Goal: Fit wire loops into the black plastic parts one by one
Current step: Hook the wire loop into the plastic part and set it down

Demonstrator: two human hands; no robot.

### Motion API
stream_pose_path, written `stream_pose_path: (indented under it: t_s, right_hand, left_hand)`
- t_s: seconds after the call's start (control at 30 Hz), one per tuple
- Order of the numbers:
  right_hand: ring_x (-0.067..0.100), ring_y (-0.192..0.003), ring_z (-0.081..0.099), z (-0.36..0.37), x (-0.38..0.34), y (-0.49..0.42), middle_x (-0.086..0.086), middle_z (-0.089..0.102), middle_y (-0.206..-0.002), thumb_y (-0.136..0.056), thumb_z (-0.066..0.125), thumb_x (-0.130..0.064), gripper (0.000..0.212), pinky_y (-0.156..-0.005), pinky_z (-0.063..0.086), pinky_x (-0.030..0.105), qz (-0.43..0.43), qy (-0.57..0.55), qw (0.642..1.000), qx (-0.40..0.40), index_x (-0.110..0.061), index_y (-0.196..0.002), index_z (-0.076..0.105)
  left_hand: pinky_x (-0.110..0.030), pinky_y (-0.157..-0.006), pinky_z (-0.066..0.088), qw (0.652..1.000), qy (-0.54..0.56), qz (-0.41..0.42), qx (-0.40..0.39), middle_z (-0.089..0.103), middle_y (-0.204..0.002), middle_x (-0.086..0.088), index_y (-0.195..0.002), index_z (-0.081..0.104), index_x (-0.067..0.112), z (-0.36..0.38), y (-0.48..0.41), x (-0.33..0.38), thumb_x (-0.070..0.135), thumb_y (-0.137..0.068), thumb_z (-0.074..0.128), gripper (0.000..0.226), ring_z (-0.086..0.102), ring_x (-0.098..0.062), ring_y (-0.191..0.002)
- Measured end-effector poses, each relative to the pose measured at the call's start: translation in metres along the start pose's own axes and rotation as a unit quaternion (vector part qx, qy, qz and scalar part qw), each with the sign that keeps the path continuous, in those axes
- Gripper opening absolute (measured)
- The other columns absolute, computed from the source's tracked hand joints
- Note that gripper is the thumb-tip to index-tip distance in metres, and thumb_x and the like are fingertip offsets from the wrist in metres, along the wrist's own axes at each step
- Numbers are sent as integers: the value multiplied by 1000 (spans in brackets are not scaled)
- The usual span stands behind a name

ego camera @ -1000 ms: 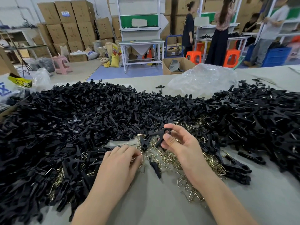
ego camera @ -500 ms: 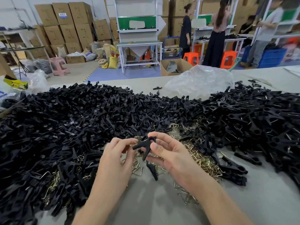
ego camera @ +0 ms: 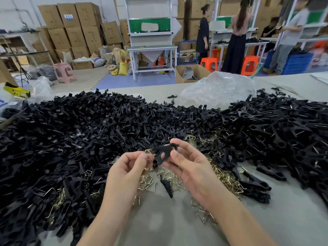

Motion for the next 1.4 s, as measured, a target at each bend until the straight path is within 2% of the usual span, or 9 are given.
stream_pose_path:
  t_s: [0.1,0.2,0.47,0.67,0.87,1.0,1.23,1.33,1.4]
  right_hand:
    - [19,-86,75,-5,-2,-1,-2,74,-78,-72,70,0,28,-75,60,24,-14,-9,1000,17,-13,-95,79]
    - [19,-88,75,-4,1,-1,3,76,-88,-70,72,-3,34,-76,60,23,-19,21,999,18,-10,-104,73]
    - [21,-93,75,-2,3,0,8,77,-98,-69,76,-6,26,-80,59,23,-19,38,999,17,-19,-91,81]
    - [23,-97,75,3,4,3,7,78,-103,-78,76,-5,26,-84,58,24,-24,95,995,9,-27,-91,79]
    - [12,-96,73,7,1,5,1,78,-107,-88,72,4,26,-82,56,21,-45,195,980,-4,-12,-108,66]
    - [16,-99,73,6,-1,5,-1,78,-106,-88,73,2,27,-85,55,22,-61,233,970,-6,-14,-108,67]
    - [18,-90,73,15,-2,7,9,78,-98,-79,76,-11,29,-82,56,22,-40,235,969,-66,-14,-108,74]
    - [20,-62,63,24,2,12,14,68,-83,-83,73,-14,33,-63,60,29,-15,246,964,-96,-10,-116,73]
    - [18,-51,59,26,6,16,2,72,-91,-85,71,-14,32,-48,57,32,15,237,966,-105,-9,-117,73]
  left_hand:
    - [-24,-68,50,990,120,-64,-25,67,-75,-3,-84,75,17,11,2,-9,32,-75,73,17,60,-10,-66]
    - [-17,-57,50,981,173,-84,-31,61,-68,0,-80,74,17,17,3,-12,29,-72,72,15,56,-8,-60]
    - [-22,-58,42,985,148,-89,-25,61,-63,1,-64,75,22,17,1,-16,27,-82,67,20,53,-7,-56]
    - [-24,-54,43,978,179,-110,-13,67,-74,-7,-85,75,8,19,3,-24,29,-77,70,23,56,-9,-57]
    - [-30,-70,43,985,154,-72,25,70,-78,-2,-77,79,20,11,7,-19,21,-95,63,24,59,-6,-66]
    - [-29,-63,42,981,167,-94,18,67,-74,-5,-86,72,8,18,9,-21,15,-97,60,17,57,-10,-63]
    - [-30,-54,52,956,181,-159,-171,63,-75,-10,-92,73,2,46,13,-18,20,-79,75,22,58,-16,-62]
    - [-31,-54,53,931,193,-171,-259,59,-72,-6,-91,75,11,60,27,-19,40,-79,77,31,60,-17,-63]
    - [-33,-55,52,920,180,-167,-305,55,-70,-5,-102,69,8,67,33,-21,53,-76,80,53,59,-19,-64]
Point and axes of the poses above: each hand's wrist, its own y-axis away from the middle knuckle, its own z-axis out of the palm, x = y × z, the point moved 10 cm from there along -y, towards the middle knuckle
